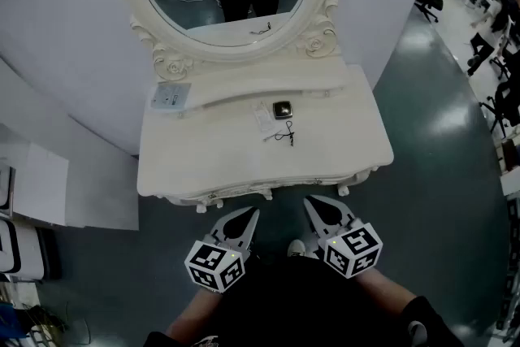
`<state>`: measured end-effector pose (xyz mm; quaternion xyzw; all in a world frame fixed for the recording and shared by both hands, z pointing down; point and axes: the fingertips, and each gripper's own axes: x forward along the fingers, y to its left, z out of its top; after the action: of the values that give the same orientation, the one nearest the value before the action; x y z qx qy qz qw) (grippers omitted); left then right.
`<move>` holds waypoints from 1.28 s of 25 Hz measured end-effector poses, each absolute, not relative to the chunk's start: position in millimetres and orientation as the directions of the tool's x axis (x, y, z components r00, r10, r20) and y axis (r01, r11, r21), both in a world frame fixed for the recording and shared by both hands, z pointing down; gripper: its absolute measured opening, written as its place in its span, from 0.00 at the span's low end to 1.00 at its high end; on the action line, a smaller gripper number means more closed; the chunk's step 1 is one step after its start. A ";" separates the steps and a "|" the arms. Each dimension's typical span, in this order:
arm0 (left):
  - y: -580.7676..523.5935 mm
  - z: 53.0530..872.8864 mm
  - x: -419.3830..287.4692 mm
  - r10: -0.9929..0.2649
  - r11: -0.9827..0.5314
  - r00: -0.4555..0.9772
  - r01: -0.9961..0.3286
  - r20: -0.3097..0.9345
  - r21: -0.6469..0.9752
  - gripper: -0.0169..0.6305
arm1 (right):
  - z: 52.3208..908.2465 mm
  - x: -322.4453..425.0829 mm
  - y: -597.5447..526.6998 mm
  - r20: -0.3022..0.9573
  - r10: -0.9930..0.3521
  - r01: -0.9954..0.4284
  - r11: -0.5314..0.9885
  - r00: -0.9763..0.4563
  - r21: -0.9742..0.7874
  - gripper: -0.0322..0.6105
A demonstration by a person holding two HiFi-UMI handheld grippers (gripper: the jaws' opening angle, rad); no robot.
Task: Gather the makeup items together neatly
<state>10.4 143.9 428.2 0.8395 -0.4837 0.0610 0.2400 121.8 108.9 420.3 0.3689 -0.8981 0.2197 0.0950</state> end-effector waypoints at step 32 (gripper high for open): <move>114.0 441.2 -26.5 -0.725 -0.452 0.577 -0.811 0.377 0.371 0.04 | 433.4 92.3 83.9 0.354 -0.661 -0.749 0.571 -0.662 -0.336 0.10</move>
<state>-26.5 114.0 441.2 0.8481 -0.4527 0.0822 0.2627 92.3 83.9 433.4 0.3999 -0.8813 0.2334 0.0948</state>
